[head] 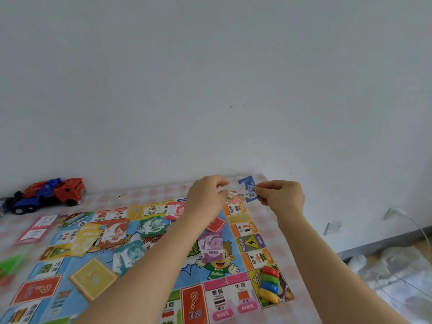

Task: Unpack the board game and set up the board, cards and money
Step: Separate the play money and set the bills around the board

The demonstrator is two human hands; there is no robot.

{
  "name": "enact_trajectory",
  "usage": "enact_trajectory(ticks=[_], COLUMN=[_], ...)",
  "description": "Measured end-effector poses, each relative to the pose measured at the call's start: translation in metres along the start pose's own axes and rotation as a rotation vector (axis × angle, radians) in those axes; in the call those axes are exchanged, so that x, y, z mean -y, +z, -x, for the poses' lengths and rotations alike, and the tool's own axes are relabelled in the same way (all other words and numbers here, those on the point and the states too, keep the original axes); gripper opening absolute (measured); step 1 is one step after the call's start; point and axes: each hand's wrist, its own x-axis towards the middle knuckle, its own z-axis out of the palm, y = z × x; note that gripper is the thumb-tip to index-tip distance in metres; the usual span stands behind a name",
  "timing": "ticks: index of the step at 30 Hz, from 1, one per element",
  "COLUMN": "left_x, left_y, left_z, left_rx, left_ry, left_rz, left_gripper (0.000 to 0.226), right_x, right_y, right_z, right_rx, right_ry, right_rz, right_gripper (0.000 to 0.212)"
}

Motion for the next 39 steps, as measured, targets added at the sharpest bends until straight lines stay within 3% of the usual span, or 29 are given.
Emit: enact_trajectory(ticks=[7,21,33,39], left_x=[0.012,0.026,0.026,0.026], left_y=[0.035,0.069,0.067,0.038], left_z=[-0.036,-0.058,-0.057,-0.060], left_rx=[0.181,0.345,0.371,0.240], left_ry=[0.167,0.276,0.251,0.139], left_rz=[-0.305,-0.488,-0.457,-0.209], left_gripper=[0.040,0.036,0.045,0.045], right_x=[-0.017,-0.028,-0.030,-0.018], right_y=[0.022,0.041,0.046,0.039], right_z=[-0.046,-0.068,-0.066,-0.053], right_rx=[-0.006,0.018,0.004,-0.012], right_ry=[0.046,-0.011,-0.137,-0.243], right_rz=[0.140,0.400,0.614,0.637], right_gripper=[0.015,0.015,0.017,0.022])
